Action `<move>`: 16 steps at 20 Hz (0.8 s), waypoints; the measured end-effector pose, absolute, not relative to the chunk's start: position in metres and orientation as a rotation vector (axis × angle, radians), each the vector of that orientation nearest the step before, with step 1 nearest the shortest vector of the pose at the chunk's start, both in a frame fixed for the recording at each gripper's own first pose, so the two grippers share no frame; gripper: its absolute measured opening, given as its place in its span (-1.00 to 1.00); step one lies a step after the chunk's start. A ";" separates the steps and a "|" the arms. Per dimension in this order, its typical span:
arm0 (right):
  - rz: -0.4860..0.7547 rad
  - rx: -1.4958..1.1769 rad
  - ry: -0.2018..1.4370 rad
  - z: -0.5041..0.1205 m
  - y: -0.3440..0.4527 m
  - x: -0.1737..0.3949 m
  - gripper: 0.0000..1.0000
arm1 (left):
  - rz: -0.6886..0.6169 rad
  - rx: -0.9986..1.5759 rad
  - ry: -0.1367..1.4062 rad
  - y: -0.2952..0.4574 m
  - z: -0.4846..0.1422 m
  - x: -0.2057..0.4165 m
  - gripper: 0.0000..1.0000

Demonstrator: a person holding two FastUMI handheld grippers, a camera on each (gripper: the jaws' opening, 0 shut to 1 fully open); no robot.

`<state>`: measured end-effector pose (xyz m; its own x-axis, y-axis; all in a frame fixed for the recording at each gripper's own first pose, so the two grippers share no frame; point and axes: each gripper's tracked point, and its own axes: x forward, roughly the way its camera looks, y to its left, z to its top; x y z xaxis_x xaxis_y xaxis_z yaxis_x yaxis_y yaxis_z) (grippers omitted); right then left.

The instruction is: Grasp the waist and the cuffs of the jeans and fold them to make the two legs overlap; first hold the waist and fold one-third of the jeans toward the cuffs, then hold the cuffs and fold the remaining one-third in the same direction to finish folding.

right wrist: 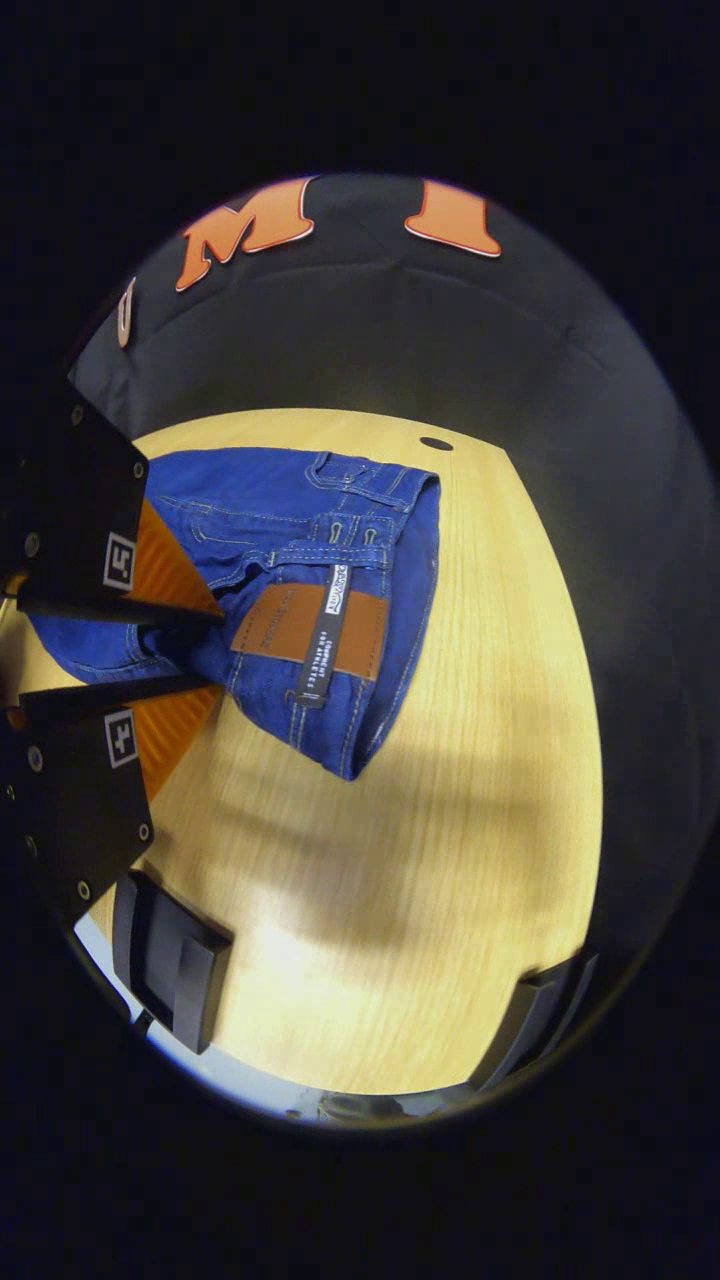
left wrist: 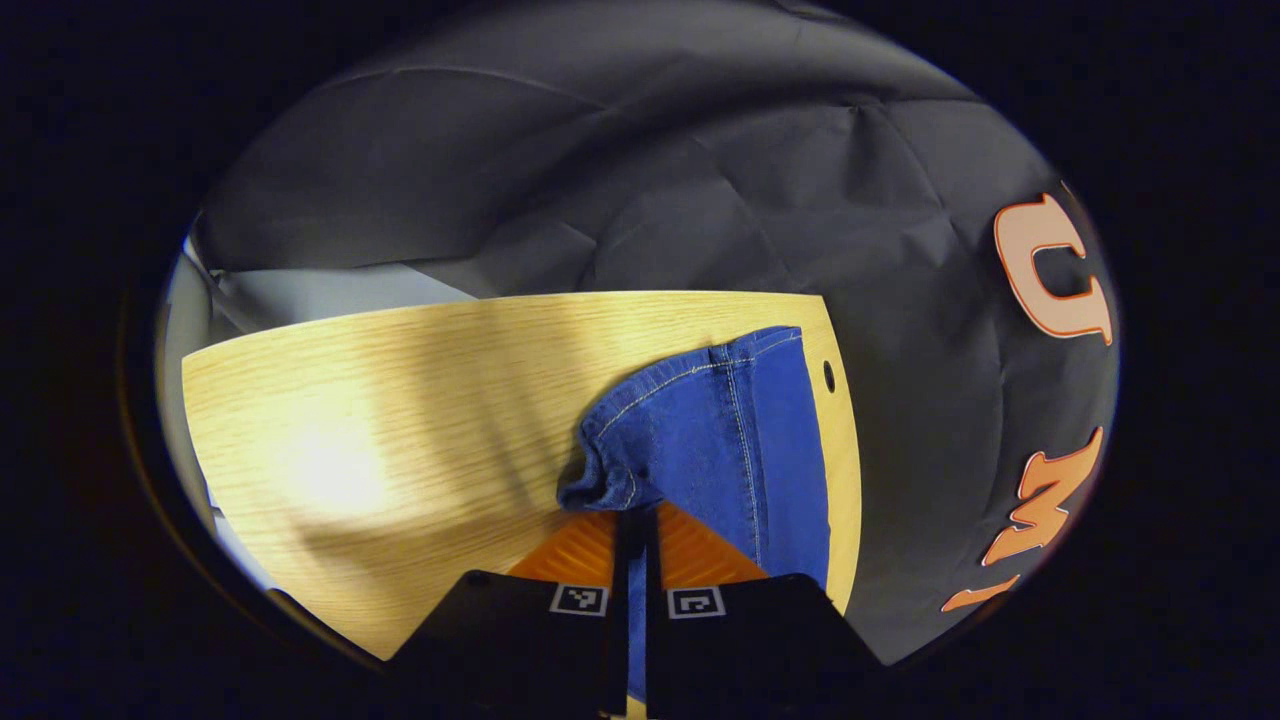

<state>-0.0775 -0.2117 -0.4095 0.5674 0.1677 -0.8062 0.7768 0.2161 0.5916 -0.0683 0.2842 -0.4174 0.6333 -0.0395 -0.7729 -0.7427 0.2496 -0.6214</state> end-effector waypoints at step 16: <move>-0.477 1.353 0.865 -0.371 -0.219 -0.079 -0.87 | 0.569 -1.189 0.721 0.285 -0.359 -0.089 -0.97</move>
